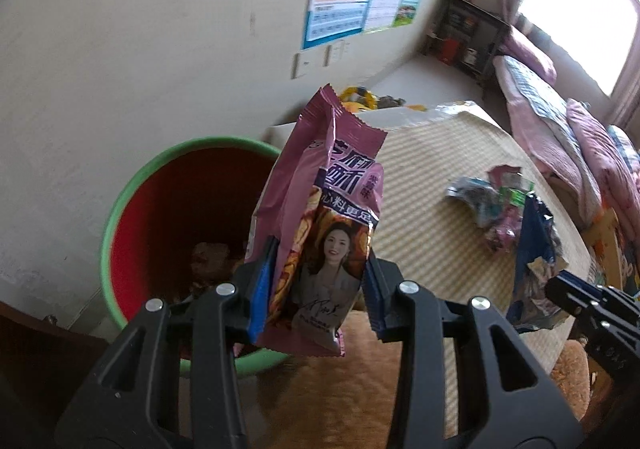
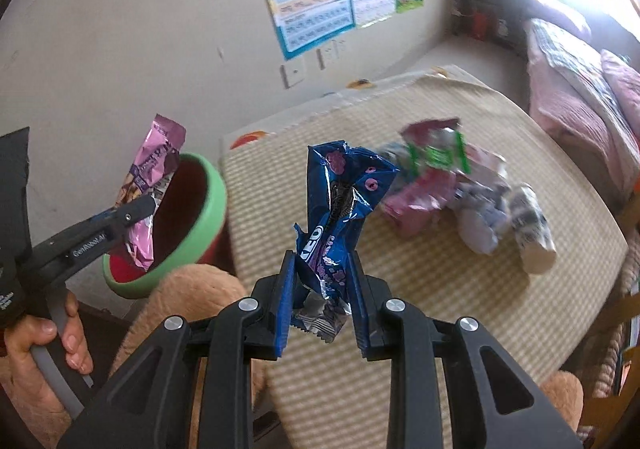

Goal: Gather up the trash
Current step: 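Carry the pink bag and blue bag over the red bin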

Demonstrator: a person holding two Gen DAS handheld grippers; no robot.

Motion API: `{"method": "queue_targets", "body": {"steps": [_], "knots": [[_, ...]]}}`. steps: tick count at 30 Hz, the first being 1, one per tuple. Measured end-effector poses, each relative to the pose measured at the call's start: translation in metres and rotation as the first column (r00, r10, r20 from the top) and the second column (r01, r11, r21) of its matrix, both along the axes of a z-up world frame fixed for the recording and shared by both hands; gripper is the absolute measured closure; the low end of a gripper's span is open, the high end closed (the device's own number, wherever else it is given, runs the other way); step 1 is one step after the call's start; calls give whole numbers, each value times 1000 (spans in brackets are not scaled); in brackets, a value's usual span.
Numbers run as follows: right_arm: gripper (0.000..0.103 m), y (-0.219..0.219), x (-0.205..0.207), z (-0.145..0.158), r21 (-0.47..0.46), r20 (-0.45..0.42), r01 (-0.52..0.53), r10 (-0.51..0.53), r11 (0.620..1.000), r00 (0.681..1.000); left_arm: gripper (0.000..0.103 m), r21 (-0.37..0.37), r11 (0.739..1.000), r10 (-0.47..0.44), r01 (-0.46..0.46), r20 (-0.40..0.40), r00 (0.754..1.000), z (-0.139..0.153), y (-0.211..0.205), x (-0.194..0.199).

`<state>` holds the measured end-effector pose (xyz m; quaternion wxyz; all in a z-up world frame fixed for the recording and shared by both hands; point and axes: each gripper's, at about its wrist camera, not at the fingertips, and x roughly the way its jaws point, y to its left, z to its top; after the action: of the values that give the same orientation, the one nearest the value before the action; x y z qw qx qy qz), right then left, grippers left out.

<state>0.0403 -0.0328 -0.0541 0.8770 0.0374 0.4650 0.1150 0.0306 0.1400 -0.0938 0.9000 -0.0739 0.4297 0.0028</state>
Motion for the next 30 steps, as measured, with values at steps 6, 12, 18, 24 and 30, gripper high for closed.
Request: {"method": "queue_targets", "body": {"steps": [6, 12, 18, 24, 30], "knots": [[78, 33, 15, 6, -4, 18, -67, 67, 998, 998, 65, -15, 997, 79, -80, -11, 997, -6, 35, -2], [78, 65, 23, 13, -15, 41, -129, 130, 992, 991, 65, -31, 989, 141, -142, -25, 990, -14, 65, -6], [77, 96, 29, 24, -19, 70, -180, 181, 984, 981, 65, -38, 985, 168, -169, -28, 985, -17, 81, -9], [77, 116, 31, 32, -12, 89, -220, 220, 976, 972, 65, -38, 982, 184, -185, -31, 982, -19, 89, -8], [76, 126, 35, 31, -12, 91, -240, 240, 971, 967, 65, -39, 981, 190, -191, -37, 981, -21, 91, -6]]}}
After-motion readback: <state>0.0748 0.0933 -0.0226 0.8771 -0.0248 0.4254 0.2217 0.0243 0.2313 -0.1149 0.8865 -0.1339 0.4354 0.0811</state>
